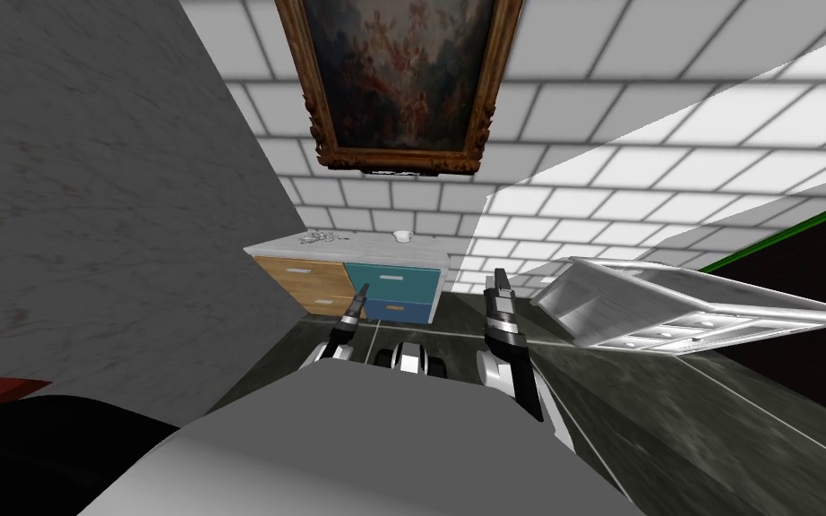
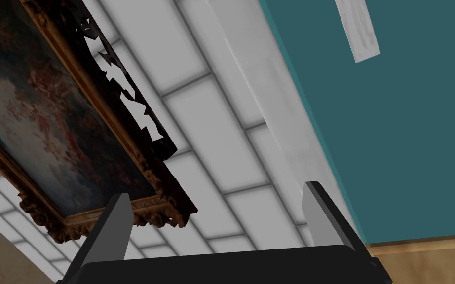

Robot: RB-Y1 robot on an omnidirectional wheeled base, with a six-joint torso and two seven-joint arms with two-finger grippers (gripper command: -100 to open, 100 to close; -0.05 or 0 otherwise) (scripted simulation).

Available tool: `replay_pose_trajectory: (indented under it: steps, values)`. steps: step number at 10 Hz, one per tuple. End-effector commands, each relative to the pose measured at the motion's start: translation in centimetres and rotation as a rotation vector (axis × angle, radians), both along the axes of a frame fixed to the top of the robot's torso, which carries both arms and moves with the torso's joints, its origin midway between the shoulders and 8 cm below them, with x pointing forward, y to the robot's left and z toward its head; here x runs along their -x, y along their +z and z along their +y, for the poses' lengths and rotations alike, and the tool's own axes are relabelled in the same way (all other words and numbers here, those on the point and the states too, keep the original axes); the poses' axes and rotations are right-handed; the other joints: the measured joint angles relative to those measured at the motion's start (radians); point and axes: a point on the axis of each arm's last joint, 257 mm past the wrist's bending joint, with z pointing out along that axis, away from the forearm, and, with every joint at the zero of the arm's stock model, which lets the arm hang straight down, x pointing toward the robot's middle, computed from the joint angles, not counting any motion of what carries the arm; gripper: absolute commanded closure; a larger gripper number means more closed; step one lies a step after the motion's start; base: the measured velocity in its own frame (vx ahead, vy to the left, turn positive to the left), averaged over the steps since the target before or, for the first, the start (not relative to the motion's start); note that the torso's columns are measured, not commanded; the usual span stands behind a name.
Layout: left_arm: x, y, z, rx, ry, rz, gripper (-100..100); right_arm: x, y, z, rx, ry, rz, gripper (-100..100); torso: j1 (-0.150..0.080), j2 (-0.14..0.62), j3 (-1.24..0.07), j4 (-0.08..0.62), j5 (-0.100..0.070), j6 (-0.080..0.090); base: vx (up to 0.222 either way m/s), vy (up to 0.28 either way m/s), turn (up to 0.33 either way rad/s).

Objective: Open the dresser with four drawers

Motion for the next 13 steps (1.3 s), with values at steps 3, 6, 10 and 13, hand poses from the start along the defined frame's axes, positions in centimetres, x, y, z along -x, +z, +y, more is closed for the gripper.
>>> replay_pose_trajectory:
  steps: [3,6,10,13]
  values:
    - [-0.4,-3.5,0.6,-0.011,0.013,0.067,-100,0.0,0.0,0.0,0.0,0.0,0.0,0,0.0,-0.004,-0.002,-0.001,0.0,0.0,0.087,-0.009,-0.01]
    - [-0.6,-6.2,0.9,-0.01,0.025,0.12,-100,0.0,0.0,0.0,0.0,0.0,0.0,0,0.001,-0.004,-0.002,-0.001,0.0,0.0,0.132,-0.01,-0.011]
    - [-0.7,-9.9,0.7,0.005,0.042,0.191,-100,0.0,0.0,0.0,0.0,0.0,0.0,0,0.001,-0.001,-0.001,0.0,0.0,0.0,0.116,-0.007,-0.012]
    - [-0.7,-12.3,-0.3,0.045,0.055,0.236,-100,0.0,0.0,0.0,0.0,0.0,0.0,0,0.0,-0.002,-0.001,-0.001,0.0,0.0,0.101,-0.007,-0.009]
